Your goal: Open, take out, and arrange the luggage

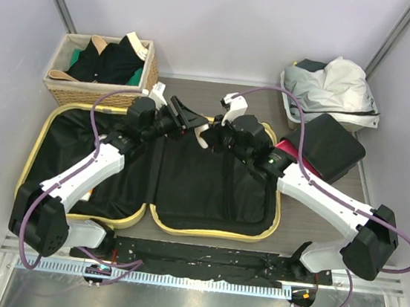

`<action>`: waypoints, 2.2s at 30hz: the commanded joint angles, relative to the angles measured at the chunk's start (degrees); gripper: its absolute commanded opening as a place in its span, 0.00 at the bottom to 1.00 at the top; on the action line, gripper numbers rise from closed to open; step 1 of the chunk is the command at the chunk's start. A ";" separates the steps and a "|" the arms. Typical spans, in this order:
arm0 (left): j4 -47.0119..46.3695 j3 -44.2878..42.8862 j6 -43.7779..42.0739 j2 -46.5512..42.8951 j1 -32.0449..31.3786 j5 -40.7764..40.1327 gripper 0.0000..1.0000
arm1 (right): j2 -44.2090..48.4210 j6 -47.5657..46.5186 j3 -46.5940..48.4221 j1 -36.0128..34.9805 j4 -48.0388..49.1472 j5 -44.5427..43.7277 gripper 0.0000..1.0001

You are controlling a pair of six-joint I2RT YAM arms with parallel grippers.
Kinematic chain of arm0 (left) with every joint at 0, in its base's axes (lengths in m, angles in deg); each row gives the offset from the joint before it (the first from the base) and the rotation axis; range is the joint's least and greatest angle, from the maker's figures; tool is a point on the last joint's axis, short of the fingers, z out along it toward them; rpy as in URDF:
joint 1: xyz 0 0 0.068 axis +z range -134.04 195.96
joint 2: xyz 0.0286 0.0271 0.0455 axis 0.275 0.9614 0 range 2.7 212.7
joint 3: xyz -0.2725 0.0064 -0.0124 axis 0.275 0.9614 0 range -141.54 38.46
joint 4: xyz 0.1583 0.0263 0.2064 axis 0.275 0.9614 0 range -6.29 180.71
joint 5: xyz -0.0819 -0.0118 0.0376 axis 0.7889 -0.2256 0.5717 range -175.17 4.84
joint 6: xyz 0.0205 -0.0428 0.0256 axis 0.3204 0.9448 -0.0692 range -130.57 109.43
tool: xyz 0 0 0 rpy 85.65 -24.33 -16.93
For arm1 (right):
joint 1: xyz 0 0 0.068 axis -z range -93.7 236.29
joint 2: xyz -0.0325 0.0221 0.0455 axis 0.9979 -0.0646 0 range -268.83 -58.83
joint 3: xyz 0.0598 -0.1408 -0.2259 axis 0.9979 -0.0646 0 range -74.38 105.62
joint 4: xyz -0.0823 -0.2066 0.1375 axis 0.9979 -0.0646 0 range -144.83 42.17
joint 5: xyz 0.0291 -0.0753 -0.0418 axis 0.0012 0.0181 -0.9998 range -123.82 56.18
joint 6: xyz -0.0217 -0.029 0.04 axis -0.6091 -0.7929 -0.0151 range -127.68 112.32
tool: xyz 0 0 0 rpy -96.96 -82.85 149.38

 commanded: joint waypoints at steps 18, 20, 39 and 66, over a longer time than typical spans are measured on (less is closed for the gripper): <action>26.09 -16.29 -30.46 -1.45 16.31 -7.87 1.00 | 10.14 -12.77 7.70 5.95 -44.52 -33.25 0.01; 26.00 -16.91 -31.34 -0.22 16.66 -8.04 1.00 | 9.96 -13.56 7.70 7.36 -47.16 -33.95 0.01; 37.07 -18.67 -44.44 3.57 20.87 -18.32 1.00 | 4.34 -17.61 9.63 13.16 -55.35 -38.87 0.52; 47.27 12.78 -21.34 -14.19 43.02 -26.58 1.00 | 11.98 -18.49 10.25 17.29 -25.20 -17.70 0.75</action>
